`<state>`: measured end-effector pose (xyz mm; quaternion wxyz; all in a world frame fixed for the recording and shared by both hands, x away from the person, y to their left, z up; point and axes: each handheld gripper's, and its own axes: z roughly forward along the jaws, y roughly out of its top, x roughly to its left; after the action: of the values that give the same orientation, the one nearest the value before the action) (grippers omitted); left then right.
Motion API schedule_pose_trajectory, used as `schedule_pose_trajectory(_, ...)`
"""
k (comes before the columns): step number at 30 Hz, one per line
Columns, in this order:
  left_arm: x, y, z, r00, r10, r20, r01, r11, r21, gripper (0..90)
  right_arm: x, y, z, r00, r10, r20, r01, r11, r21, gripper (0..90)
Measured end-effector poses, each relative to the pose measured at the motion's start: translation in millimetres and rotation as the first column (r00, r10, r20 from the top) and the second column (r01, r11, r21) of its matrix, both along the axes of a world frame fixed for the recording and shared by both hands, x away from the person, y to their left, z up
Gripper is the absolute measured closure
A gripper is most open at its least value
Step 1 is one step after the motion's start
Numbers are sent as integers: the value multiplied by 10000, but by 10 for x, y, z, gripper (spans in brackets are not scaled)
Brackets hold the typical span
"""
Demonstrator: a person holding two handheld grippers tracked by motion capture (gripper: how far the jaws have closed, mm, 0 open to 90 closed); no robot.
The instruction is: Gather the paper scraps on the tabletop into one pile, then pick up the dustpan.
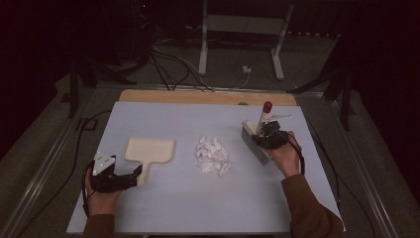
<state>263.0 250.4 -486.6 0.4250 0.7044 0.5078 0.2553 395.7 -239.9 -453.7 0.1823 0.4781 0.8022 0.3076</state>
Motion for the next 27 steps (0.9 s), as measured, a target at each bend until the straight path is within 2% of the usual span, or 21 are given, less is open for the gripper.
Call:
schedule_pose_trajectory(4,8,-36,38,9998,-163,-75,164,9998,71,5,17,-10,16,9993,359,60,-357,9989,-304,670)
schedule_pose_trajectory(8,6,-67,51,9994,-278,-206,278,9996,23,5,39,-38,31,9974,715,-10,-715,9968,-353,671)
schedule_pose_trajectory(11,12,-84,43,9993,-172,-329,174,9998,62,5,49,-65,34,9971,760,-41,-761,9965,-337,670)
schedule_pose_trajectory(17,38,-93,6,9970,377,-678,-395,9989,-255,5,62,-81,32,9973,729,-8,-729,9965,-398,670)
schedule_pose_trajectory(22,65,-191,-31,9905,681,-1193,-647,9974,317,12,60,-76,30,9973,735,4,-735,9965,-403,670)
schedule_pose_trajectory(27,103,-252,-62,9841,843,-1566,-792,9961,389,50,58,-68,28,9974,725,16,-724,9965,-408,670)
